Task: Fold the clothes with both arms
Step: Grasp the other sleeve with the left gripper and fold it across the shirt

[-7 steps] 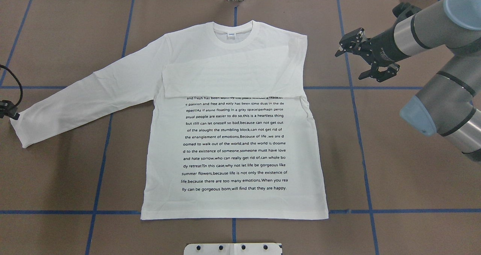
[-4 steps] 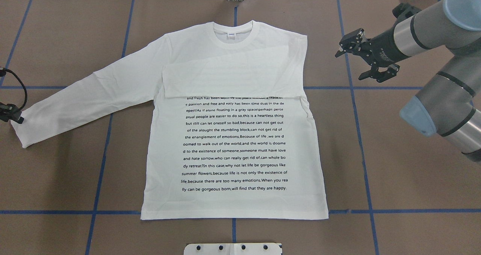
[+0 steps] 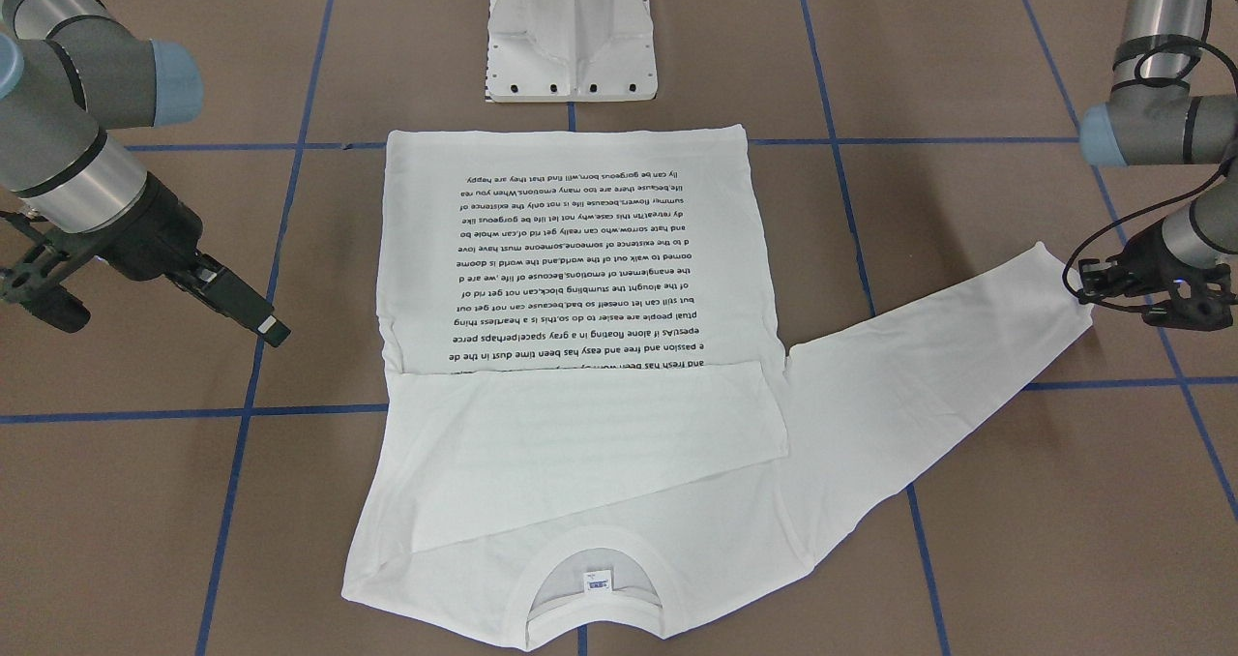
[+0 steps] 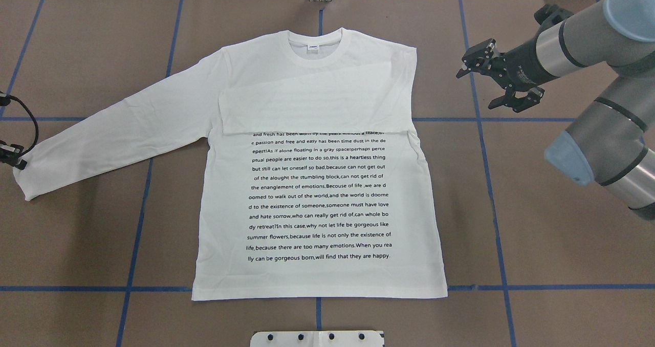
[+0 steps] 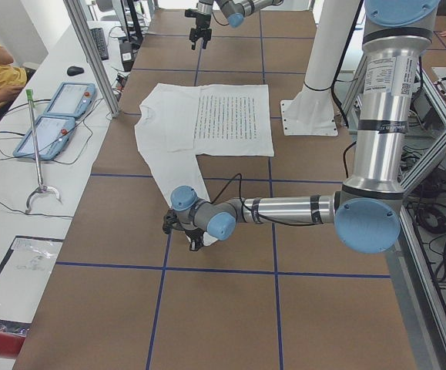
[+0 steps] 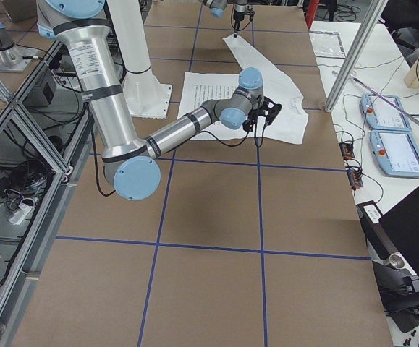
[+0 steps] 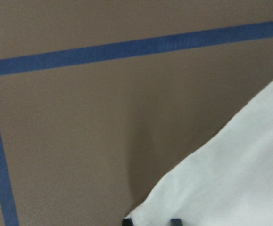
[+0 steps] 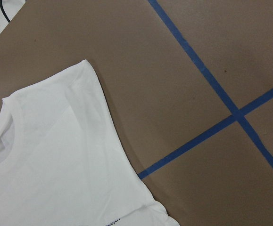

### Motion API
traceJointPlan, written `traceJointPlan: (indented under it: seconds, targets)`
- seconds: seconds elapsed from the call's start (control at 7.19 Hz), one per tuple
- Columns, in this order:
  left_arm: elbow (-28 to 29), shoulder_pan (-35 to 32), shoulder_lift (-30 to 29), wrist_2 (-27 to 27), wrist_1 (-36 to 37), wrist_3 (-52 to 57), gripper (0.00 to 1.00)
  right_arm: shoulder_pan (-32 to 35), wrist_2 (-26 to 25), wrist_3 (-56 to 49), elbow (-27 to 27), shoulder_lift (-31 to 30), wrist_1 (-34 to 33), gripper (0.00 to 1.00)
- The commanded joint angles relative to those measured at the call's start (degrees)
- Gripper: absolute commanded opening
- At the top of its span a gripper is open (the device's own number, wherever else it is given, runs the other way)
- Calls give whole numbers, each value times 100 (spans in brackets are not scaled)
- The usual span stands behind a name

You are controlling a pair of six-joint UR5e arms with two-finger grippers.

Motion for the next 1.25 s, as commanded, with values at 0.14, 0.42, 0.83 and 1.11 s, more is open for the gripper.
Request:
traceJointPlan:
  seconds: [0.14, 0.42, 0.83, 1.11]
  targets:
    - [-705, 0, -10, -1110, 60, -119, 0, 26, 43, 0, 18, 0, 4, 100]
    - [-1426, 18, -507, -1580, 8, -1613, 0, 183, 114, -157, 18, -148, 4, 100]
    - [-1036, 1254, -2876, -883, -10, -4909, 0, 920, 728, -1859, -61, -719, -57, 100]
    - [-212, 1450, -4309, -432, -149, -5723, 0, 1150, 782, -2450, -53, -1088, -14, 100]
